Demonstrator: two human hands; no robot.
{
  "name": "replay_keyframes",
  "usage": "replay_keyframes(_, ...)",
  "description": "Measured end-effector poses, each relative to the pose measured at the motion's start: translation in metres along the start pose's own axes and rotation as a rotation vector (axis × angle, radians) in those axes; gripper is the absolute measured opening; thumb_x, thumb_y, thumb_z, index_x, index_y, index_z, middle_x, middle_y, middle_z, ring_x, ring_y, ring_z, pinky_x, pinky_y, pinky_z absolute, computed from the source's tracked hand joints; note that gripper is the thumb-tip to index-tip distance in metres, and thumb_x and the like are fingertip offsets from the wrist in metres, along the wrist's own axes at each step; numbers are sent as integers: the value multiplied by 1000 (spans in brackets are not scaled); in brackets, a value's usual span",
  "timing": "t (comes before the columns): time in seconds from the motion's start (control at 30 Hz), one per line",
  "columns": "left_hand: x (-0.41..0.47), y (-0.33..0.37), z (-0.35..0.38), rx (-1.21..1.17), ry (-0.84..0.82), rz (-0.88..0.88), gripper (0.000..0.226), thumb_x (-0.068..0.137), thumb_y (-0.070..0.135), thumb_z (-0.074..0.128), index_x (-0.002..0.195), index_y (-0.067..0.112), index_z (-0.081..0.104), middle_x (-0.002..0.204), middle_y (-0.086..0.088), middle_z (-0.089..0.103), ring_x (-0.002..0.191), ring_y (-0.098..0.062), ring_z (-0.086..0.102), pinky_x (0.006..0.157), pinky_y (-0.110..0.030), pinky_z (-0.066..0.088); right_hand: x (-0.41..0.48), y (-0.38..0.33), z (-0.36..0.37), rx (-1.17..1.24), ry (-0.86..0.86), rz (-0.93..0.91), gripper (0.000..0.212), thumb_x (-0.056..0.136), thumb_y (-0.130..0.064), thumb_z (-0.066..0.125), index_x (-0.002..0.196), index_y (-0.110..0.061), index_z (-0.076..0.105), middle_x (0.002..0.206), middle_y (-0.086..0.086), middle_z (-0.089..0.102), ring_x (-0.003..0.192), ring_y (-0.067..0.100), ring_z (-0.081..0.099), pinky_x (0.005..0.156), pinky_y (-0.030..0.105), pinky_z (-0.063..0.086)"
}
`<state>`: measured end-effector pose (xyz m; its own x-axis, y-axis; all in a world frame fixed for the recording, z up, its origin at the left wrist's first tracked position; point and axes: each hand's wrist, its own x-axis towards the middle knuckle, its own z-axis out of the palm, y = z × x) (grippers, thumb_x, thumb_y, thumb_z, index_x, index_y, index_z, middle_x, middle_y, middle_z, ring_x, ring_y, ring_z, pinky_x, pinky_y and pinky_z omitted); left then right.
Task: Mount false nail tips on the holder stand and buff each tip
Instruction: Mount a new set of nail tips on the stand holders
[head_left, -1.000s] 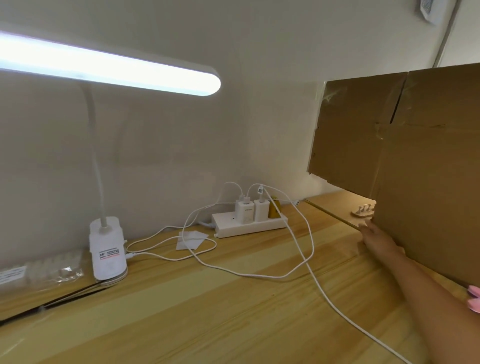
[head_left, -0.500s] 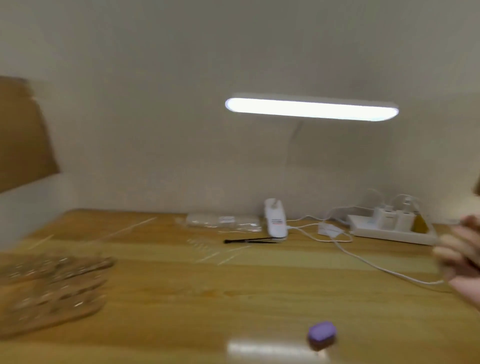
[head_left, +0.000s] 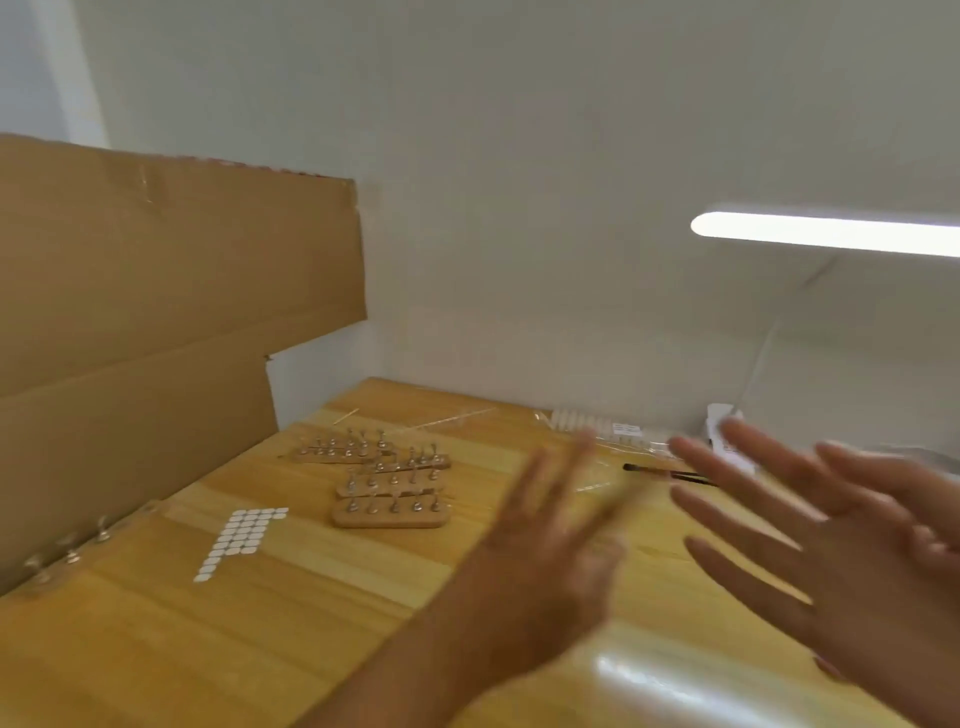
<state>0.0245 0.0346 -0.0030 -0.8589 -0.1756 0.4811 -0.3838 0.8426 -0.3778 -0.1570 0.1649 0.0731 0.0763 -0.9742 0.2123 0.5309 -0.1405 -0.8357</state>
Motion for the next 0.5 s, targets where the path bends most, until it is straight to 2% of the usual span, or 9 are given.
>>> replay_keyframes(0.07, -20, -54, -5, 43, 158, -316, 28, 86, 40, 49, 85, 33, 76, 141, -1, 59, 144, -46, 27, 119, -55, -11, 4, 1, -21, 47, -141, 61, 63, 103, -34, -2, 154, 1, 10, 151, 21, 32, 150, 33, 13, 120, 46, -4)
replay_keyframes(0.1, -34, -80, -6, 0, 174, -457, 28, 86, 41, 49, 84, 33, 76, 134, 3, 64, 141, -47, 33, 117, -53, -10, 3, 1, -35, 32, -189, 95, 62, 104, -29, 2, 147, 11, 21, 125, 29, 44, 139, 37, 30, 118, 49, 1)
replay_keyframes(0.17, -59, -108, -7, -57, 133, -723, 28, 85, 45, 57, 105, 33, 73, 128, 5, 65, 134, -39, 48, 116, -48, -1, -1, 3, -60, -128, -158, 108, 52, 106, -20, 11, 115, 24, 38, 94, 35, 44, 108, 42, 41, 110, 53, 10)
replay_keyframes(0.2, -70, -121, 2, -80, 114, -844, 39, 85, 48, 63, 121, 32, 65, 131, 4, 62, 131, -33, 50, 115, -47, 7, -8, 8, -72, -178, -119, 126, 49, 107, -16, 13, 114, 26, 38, 97, 37, 45, 104, 46, 41, 107, 55, 17)
replay_keyframes(0.3, -107, -157, 17, -243, -160, -1127, 87, 77, 65, 68, 150, 37, 28, 142, 14, 49, 138, -22, 37, 111, -44, 18, -34, 16, -94, -200, -101, 231, 43, 108, -4, 7, 133, 32, 6, 128, 55, 26, 122, 56, 38, 107, 60, 27)
replay_keyframes(0.33, -112, -160, 22, -295, -239, -1149, 93, 77, 68, 66, 152, 38, 21, 141, 20, 49, 141, -21, 33, 111, -42, 18, -32, 17, -95, -177, -127, 217, 43, 109, -4, 13, 137, 28, 8, 128, 57, 26, 123, 56, 39, 107, 61, 28)
replay_keyframes(0.4, -112, -160, 33, -368, -306, -1135, 89, 79, 69, 63, 152, 40, 21, 138, 27, 50, 144, -20, 27, 111, -39, 16, -23, 24, -98, -536, -42, 267, 51, 101, -32, 56, 139, 0, 46, 122, 40, 54, 114, 41, 58, 98, 47, 48)
replay_keyframes(0.47, -107, -161, 39, -369, -281, -1113, 79, 82, 67, 62, 148, 42, 29, 133, 30, 54, 145, -21, 26, 110, -37, 16, -13, 23, -94, -1025, 103, 203, 48, 72, -63, 76, 110, -35, 71, 105, 7, 73, 96, 17, 69, 81, 22, 55)
replay_keyframes(0.5, -105, -162, 42, -366, -281, -1110, 73, 82, 65, 63, 145, 43, 33, 129, 29, 56, 144, -21, 28, 109, -36, 17, -5, 24, -94, -1144, 152, 154, 37, 71, -60, 76, 103, -40, 72, 102, -3, 74, 92, 10, 69, 78, 18, 54)
